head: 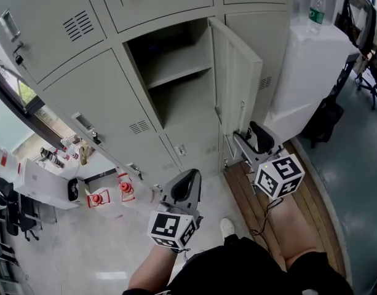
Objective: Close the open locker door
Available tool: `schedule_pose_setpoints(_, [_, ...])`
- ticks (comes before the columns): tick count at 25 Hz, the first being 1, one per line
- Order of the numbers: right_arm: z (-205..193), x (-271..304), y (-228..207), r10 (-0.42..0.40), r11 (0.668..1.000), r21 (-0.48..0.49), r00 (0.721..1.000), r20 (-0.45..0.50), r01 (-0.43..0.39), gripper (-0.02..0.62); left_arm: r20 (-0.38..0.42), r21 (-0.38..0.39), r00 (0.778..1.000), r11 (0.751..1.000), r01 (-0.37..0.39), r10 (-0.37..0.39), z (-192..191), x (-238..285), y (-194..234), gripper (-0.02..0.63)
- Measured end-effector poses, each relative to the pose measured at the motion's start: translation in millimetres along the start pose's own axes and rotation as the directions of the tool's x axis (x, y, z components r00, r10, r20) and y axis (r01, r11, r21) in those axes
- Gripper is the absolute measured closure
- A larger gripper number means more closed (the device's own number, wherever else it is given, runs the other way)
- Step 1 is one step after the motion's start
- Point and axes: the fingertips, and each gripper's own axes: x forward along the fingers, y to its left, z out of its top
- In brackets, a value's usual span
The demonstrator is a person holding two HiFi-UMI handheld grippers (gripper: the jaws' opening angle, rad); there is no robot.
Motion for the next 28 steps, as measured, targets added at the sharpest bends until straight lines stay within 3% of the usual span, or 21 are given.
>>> schedule_pose_setpoints(5, [-1, 10, -5, 0.016, 1.000, 0.006, 1.000, -0.016, -0.016, 0.313, 0.006, 0.004, 1.000, 1.000, -0.005, 0.005, 3, 5, 2, 0.584])
schedule_pose_setpoints(13, [-5, 18, -1, 0.044, 0.998, -0.033, 0.998, -0.050, -0.045, 0.396, 0.018, -0.002, 1.000, 1.000, -0.022, 0.022, 4, 8, 9, 0.584])
schedule_pose_setpoints(28, [-8, 35, 33, 0.129, 0.986, -0.092, 0.988, -0.086, -0.137, 0.393, 0.015, 0.000, 0.998, 0.998, -0.062, 0.062, 4, -5, 25, 0.584])
